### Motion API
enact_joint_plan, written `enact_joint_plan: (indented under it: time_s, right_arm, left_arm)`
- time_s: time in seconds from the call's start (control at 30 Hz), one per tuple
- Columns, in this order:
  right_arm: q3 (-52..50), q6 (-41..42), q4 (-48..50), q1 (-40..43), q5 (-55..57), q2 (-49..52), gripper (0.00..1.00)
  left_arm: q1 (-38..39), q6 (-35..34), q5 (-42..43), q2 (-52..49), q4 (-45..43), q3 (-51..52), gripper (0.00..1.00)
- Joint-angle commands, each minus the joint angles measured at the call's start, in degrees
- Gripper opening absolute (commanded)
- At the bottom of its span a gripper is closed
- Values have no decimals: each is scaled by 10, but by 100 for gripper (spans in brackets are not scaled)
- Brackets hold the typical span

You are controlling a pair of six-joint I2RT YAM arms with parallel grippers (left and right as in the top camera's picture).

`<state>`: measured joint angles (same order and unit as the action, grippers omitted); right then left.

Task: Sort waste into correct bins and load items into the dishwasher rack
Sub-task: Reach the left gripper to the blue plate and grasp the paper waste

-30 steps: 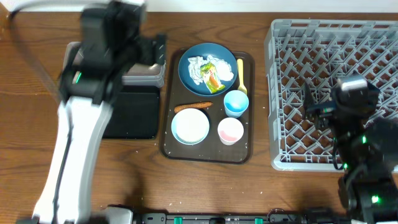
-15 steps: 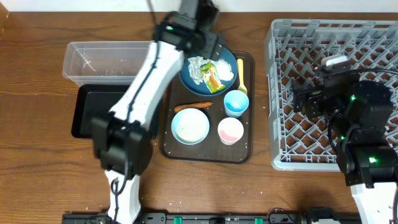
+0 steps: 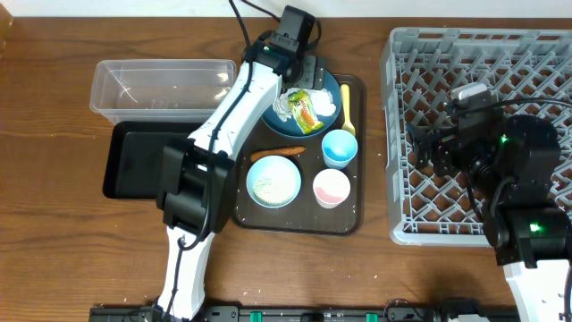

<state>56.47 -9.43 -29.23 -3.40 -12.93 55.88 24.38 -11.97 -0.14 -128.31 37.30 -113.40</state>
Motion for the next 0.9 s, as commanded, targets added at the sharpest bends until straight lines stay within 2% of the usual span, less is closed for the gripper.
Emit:
enact_joint_plan:
  time_s: [0.0, 0.5, 0.6, 0.7, 0.87]
  right_arm:
    - [14, 8, -6, 4, -8, 0, 99]
    - [14, 8, -10, 4, -4, 10, 99]
    - [14, 8, -10, 4, -4, 14, 99]
    - [14, 8, -10, 4, -4, 16, 98]
    - [14, 8, -10, 4, -4, 16, 98]
  left_arm:
    - [-2, -47, -22, -28, 9, -11, 95]
    - [6, -47, -18, -93, 36, 0, 93]
    - [8, -47, -18, -93, 33, 14, 74]
    - [10, -47, -18, -93, 30, 23, 42]
    - [11, -47, -18, -93, 29, 23, 14]
